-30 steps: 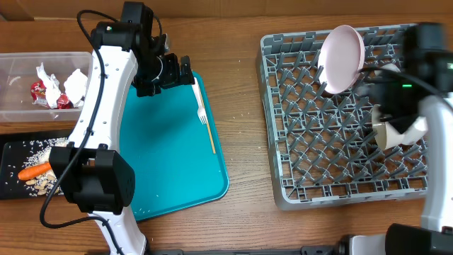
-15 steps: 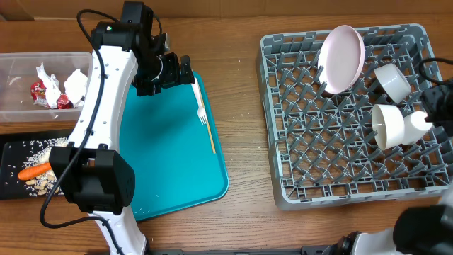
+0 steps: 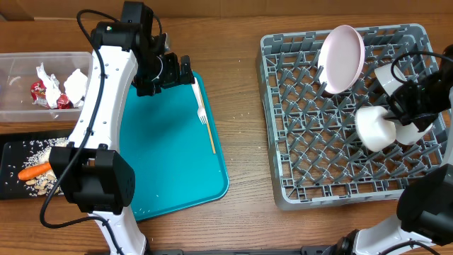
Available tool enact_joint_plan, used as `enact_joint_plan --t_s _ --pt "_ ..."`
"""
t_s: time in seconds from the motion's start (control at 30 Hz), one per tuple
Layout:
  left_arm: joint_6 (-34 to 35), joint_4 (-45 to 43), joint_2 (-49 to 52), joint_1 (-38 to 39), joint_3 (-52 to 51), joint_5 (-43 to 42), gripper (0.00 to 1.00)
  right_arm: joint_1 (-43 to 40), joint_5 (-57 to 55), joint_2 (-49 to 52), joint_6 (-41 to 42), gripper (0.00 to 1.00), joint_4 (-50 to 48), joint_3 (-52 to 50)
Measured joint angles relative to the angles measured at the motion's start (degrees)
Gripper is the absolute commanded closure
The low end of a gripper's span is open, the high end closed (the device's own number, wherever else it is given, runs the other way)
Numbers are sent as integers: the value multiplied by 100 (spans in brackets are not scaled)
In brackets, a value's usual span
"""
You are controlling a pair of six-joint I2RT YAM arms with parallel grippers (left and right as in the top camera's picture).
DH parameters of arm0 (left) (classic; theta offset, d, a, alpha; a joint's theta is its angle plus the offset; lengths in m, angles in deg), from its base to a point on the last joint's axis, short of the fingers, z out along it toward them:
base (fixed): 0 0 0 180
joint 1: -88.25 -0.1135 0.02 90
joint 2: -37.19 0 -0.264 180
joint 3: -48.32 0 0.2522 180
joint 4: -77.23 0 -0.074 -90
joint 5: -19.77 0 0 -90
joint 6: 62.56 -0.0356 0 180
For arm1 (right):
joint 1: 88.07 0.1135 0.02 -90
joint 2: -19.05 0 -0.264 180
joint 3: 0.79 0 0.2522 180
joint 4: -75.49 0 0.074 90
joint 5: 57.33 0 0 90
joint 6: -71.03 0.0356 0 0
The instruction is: Sort waste into correct bins and load items into the dishwasher rack
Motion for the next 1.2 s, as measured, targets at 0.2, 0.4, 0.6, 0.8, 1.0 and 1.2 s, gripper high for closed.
enact_joint_plan --t_s 0.2,0.4,0.6,0.8,1.0,1.2 --pt "0 7 0 0 0 0 0 7 1001 -162 -553 96 195 0" --pt "0 9 0 0 0 0 0 7 1196 -627 -680 96 160 26" --pt "0 11 0 0 0 0 0 20 817 -835 -673 96 243 76" --pt "0 11 0 2 0 0 0 184 516 -837 -673 96 210 -94" --pt "0 11 0 101 0 0 0 957 439 -837 -479 93 -22 -247" --pt "2 15 2 157 0 0 0 2208 420 -837 -271 0 -848 -249"
